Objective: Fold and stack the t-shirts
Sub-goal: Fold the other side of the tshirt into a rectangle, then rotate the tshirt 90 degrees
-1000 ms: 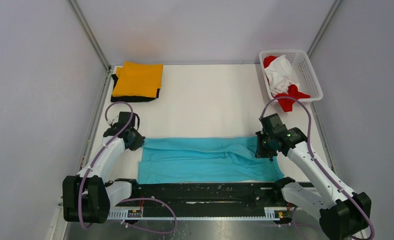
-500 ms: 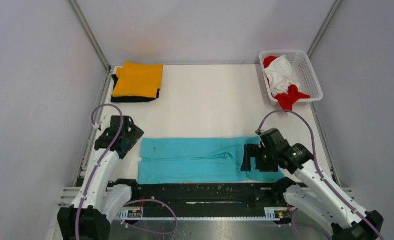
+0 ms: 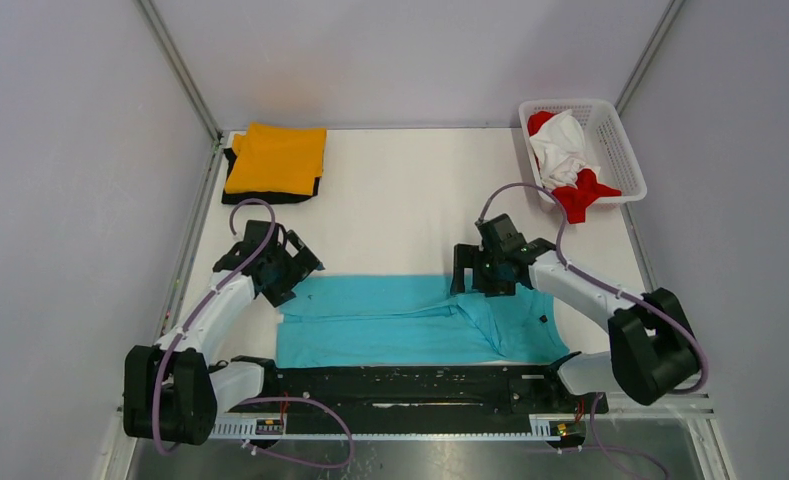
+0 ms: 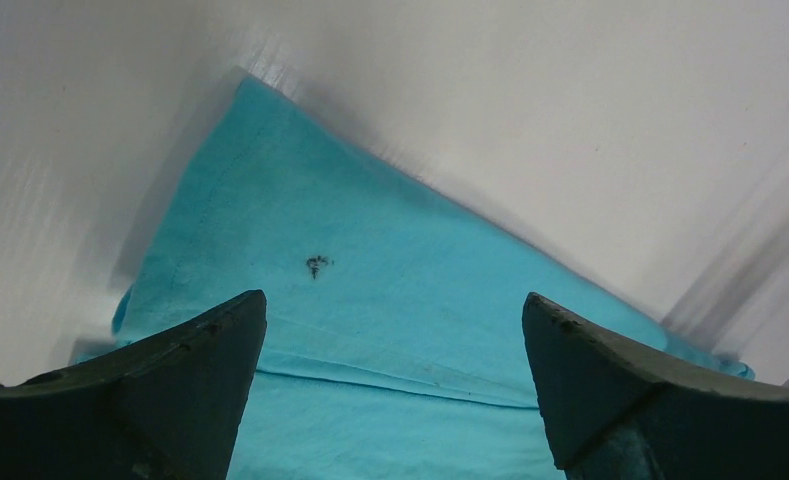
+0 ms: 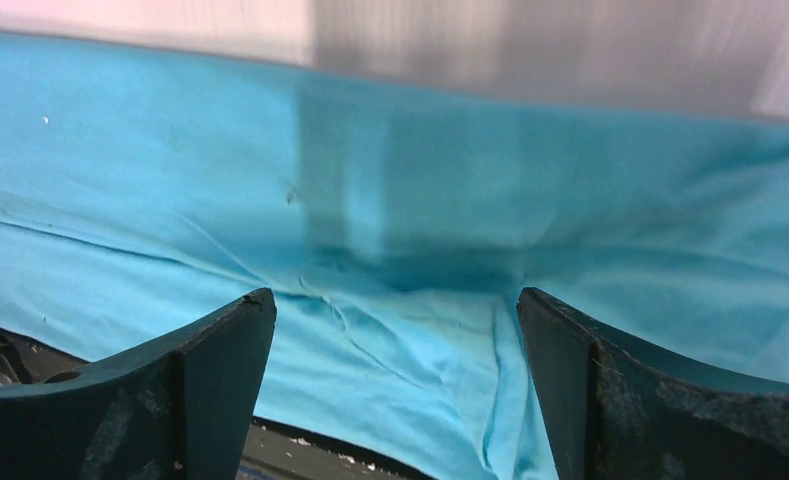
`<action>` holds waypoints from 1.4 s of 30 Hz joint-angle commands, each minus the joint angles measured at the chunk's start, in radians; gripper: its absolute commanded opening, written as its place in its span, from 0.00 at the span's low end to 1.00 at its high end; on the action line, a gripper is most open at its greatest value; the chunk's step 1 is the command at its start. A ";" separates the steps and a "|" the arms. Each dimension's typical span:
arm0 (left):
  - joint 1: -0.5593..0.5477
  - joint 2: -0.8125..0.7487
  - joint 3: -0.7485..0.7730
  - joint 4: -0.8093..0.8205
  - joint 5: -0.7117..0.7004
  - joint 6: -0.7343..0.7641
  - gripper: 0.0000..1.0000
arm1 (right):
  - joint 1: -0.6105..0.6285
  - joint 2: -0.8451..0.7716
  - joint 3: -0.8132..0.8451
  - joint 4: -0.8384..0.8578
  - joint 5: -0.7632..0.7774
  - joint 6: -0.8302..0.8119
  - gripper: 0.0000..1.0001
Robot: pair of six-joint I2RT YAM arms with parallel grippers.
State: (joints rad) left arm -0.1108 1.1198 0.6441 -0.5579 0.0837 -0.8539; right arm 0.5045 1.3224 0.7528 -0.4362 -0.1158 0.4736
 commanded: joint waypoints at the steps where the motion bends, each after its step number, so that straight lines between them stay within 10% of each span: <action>1: 0.001 0.009 -0.005 0.046 -0.005 0.029 0.99 | -0.003 0.081 0.052 0.108 -0.050 -0.037 0.99; 18: 0.002 0.026 0.019 0.007 -0.102 0.038 0.99 | 0.274 -0.121 -0.105 -0.018 -0.344 -0.009 0.99; 24: 0.003 0.037 0.036 -0.003 -0.098 0.042 0.99 | 0.363 -0.156 -0.076 -0.059 -0.188 -0.006 0.99; 28: 0.003 0.026 0.030 -0.004 -0.088 0.041 0.99 | 0.328 -0.170 -0.027 -0.122 0.027 0.052 0.99; 42: -0.014 0.072 -0.061 0.137 0.058 -0.010 0.99 | -0.073 -0.004 -0.099 -0.038 -0.006 0.137 1.00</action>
State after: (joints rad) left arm -0.1177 1.1587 0.5957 -0.5117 0.0803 -0.8463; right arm 0.5068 1.2358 0.6529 -0.5117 -0.1272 0.5758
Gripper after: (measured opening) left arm 0.989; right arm 0.993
